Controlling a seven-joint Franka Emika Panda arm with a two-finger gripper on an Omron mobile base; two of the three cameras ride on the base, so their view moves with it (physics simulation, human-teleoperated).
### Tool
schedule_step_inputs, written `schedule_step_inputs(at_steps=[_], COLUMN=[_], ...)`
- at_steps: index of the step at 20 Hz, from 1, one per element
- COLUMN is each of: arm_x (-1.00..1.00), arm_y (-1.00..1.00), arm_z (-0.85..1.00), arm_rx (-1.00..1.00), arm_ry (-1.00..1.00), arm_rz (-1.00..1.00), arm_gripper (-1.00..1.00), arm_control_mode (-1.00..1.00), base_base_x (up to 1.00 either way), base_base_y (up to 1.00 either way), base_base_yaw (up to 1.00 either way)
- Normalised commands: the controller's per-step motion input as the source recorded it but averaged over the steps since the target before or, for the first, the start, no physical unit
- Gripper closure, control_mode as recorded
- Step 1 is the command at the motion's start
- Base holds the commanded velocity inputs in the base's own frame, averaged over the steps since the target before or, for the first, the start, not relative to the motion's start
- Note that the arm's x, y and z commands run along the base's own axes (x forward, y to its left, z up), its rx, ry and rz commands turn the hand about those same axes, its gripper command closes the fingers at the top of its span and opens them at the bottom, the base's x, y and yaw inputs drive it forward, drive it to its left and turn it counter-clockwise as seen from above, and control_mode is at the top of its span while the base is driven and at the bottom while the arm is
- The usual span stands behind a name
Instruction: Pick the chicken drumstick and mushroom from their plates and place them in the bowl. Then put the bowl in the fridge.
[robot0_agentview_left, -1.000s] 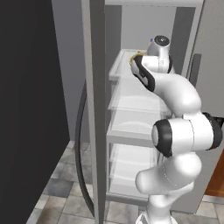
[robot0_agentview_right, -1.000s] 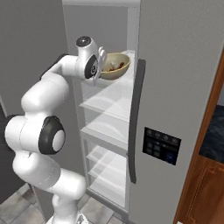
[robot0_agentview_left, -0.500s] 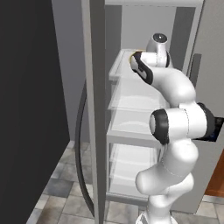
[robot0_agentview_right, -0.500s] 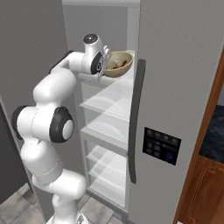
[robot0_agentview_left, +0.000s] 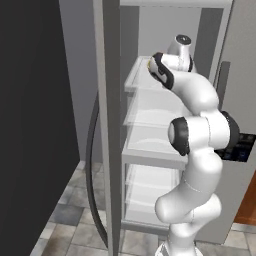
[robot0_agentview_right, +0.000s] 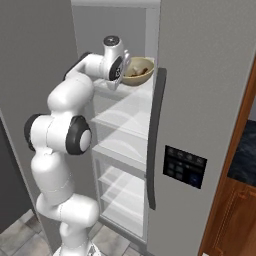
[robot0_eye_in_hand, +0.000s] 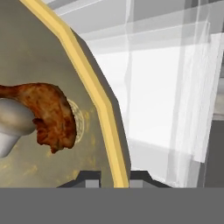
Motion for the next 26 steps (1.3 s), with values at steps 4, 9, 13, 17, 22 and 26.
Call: schedule_step_inputs(at_steps=[4, 9, 13, 17, 22, 26], arm_x=[0.41, 0.43, 0.22, 0.0, -0.27, -0.52], arm_y=[-0.02, -0.03, -0.08, -0.05, 0.0, 0.0], arm_z=[-0.17, -0.19, -0.15, -0.03, 0.21, 0.04], arm_rx=[0.01, 0.0, 0.0, 0.0, 0.0, 0.01], arm_ry=[0.01, 0.0, 0.01, 0.0, -0.12, -0.02], arm_rz=[0.0, 0.0, 0.0, 0.0, 0.0, 0.0], arm_gripper=[1.0, 1.0, 1.0, -1.0, -1.0, -1.0], arm_control_mode=[-1.0, -1.0, -1.0, -1.0, -1.0, -1.0], base_base_x=[0.0, 0.0, 0.0, 0.0, 0.0, 0.0], base_base_y=[0.0, 0.0, 0.0, 0.0, 0.0, 0.0], base_base_yaw=[0.0, 0.0, 0.0, 0.0, 0.0, 0.0])
